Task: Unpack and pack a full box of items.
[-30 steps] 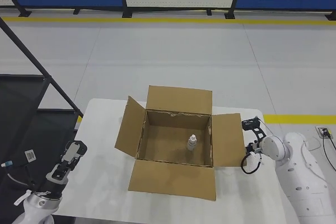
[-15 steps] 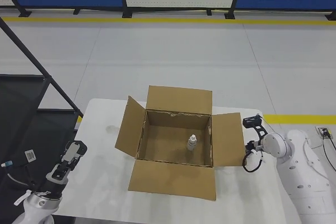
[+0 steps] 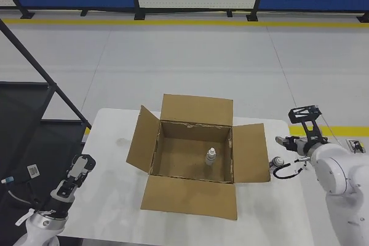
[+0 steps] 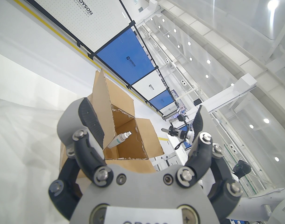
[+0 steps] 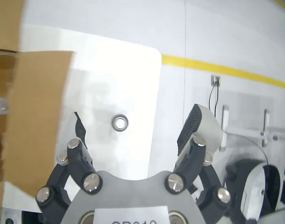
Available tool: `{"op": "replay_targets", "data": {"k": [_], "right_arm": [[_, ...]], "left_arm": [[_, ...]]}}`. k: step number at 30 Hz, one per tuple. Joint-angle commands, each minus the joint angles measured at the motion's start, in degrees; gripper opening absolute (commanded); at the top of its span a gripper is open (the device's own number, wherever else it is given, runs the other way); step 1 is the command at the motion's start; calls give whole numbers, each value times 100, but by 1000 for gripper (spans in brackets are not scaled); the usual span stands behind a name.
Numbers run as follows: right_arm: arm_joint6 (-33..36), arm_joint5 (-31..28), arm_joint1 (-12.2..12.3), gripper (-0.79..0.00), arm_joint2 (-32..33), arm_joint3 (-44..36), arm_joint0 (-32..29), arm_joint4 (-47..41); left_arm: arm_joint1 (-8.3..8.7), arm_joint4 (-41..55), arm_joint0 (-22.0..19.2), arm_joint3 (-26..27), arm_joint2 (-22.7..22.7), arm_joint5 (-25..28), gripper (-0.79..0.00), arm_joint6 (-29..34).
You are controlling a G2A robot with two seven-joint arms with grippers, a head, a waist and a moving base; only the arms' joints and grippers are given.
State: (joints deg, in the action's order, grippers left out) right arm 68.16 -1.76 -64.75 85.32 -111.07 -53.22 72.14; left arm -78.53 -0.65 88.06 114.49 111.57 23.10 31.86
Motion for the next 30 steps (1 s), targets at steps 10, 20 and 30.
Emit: {"op": "replay_targets", "data": {"k": [10, 20, 30], "right_arm": [[-136, -1562, -371, 0, -2590, 1904, 1708, -1625], [-485, -1597, -823, 0, -3854, 3839, 2855, -1938], [-660, -1449, -1217, -305, -4523, 5226, 3348, -2115]], "left_arm": [[0, 0, 0, 0, 0, 0, 0, 0], [0, 0, 0, 0, 0, 0, 0, 0], [0, 0, 0, 0, 0, 0, 0, 0]]}}
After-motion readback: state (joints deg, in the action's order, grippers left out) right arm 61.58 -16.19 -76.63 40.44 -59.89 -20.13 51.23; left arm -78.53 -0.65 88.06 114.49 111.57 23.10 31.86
